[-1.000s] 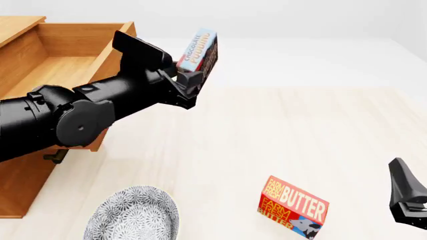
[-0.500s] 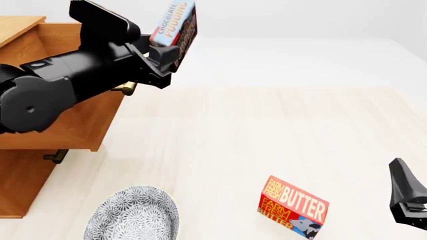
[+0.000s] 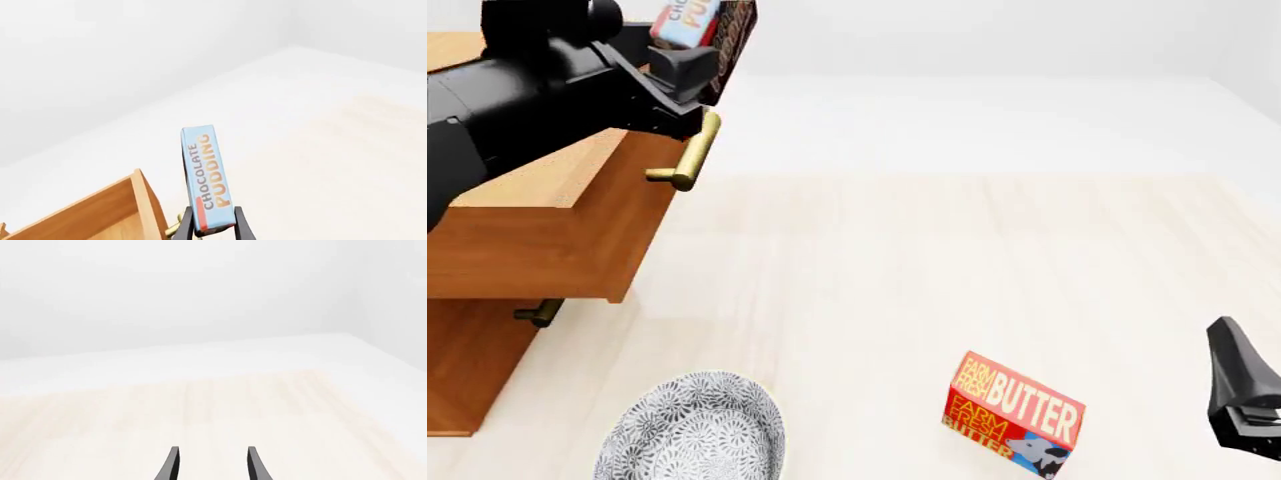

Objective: Put the chocolate pudding in the top drawer of the cabinet and close it.

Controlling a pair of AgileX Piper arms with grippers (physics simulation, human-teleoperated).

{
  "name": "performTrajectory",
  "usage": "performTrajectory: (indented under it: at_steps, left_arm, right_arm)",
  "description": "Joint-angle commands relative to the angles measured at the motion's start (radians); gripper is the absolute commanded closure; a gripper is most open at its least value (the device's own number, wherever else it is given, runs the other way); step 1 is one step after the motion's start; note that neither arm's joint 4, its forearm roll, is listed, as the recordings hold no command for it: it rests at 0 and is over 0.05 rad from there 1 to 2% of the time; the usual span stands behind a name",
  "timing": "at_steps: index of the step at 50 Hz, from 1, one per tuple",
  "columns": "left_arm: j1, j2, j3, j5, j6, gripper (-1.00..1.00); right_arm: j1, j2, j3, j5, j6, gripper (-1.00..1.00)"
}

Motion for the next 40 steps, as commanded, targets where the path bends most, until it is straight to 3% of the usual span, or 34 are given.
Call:
performTrajectory:
  at_steps: [1,26,40]
  left_arm:
    - [0.075,-0.05,0.004,0.017,0.037,1.0]
    - [0.203,-0.136,0.02,0.111,0.087,1.0]
    - [0.299,-0.206,0.058,0.181,0.06,1.0]
  right_arm:
    - [-0.001,0.002,0.0,-0.001,-0.001,-1.0]
    - [0.001,0.001,-0.002,0.004,0.002,-1.0]
    - [0.001,0.005,0.0,-0.002,0.0,-1.0]
